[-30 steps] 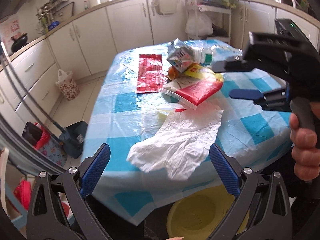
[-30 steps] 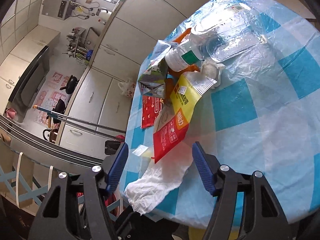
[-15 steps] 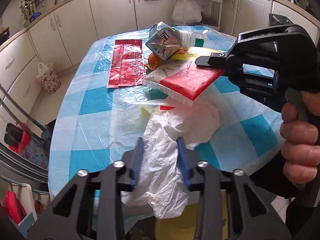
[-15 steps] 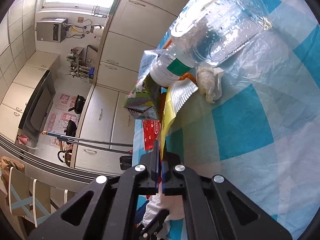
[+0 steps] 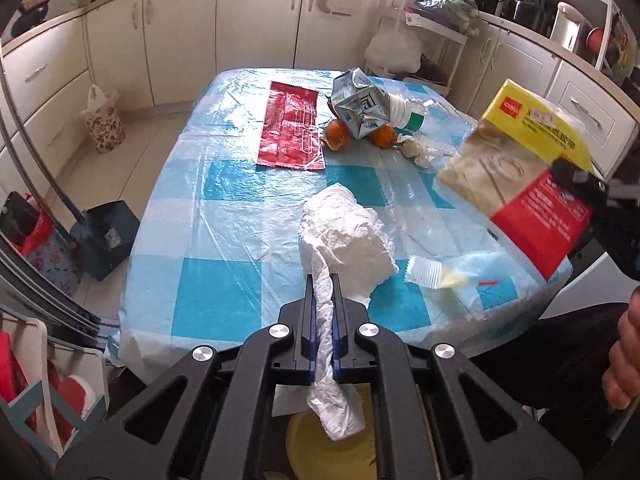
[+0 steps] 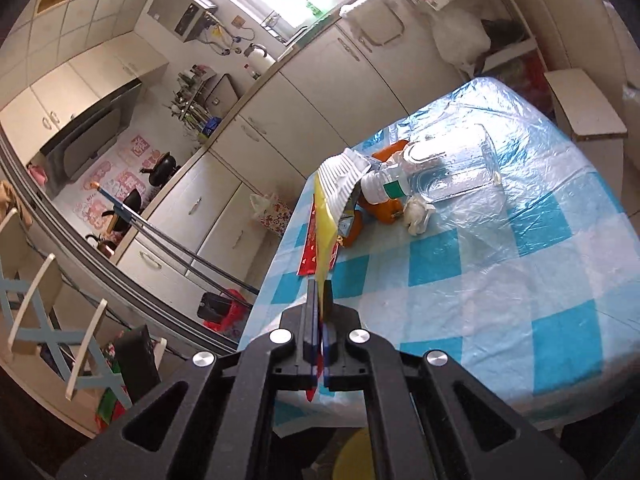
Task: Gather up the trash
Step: 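Grasp the white plastic bag with the left tool while the right tool grasps the yellow-red packet, then carry both items over the yellow bucket and open both tools to drop them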
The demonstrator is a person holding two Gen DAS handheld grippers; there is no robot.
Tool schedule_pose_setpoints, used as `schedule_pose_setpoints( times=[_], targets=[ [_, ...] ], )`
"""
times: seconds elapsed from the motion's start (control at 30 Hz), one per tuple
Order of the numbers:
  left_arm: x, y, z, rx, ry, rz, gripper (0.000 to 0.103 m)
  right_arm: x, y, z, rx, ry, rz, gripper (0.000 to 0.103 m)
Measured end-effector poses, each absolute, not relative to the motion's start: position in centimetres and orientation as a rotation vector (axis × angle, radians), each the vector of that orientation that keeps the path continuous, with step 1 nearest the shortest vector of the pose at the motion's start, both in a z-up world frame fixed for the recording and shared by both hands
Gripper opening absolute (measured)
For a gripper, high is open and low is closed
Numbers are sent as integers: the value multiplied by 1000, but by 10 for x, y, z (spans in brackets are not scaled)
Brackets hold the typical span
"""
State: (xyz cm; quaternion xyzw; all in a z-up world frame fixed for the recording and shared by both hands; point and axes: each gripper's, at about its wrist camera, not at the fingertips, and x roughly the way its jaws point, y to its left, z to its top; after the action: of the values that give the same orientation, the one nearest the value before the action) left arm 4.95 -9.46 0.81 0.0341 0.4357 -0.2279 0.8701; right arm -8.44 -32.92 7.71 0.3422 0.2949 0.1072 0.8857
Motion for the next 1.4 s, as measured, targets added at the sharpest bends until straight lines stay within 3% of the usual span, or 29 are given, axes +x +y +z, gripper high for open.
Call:
schedule_pose_setpoints(
  times=[0.27,0.6,0.87,0.9,0.93,0.97,1.03,1.17,1.27,1.4],
  targets=[
    [23,-65,37,22,865,-457,6,-124,-270,79,492,698,266,2],
    [-20,-44,64,-15,815,-468,6,-118,-197,17,204,955,315,2],
    [-40,-39,59,-16,824,-481,6,-113,-179,-30,149,1121,298,4],
    [-42,-39,58,-16,827,-482,6,-113,-180,-32,157,1130,292,6],
    [-44,-39,56,-16,831,-482,6,-113,-183,-30,166,1122,283,15],
    [-45,-39,54,-15,835,-482,6,-114,-187,-26,174,1104,272,32],
    [-49,-39,49,-10,845,-482,6,-118,-196,-17,196,1055,249,46],
    [-58,-46,35,20,887,-489,6,-131,-215,3,254,954,207,47],
    [-64,-61,16,67,957,-506,6,-139,-228,23,297,846,158,56],
    [-70,-93,-23,189,1098,-530,6,-152,-251,46,337,726,109,59]
  ],
)
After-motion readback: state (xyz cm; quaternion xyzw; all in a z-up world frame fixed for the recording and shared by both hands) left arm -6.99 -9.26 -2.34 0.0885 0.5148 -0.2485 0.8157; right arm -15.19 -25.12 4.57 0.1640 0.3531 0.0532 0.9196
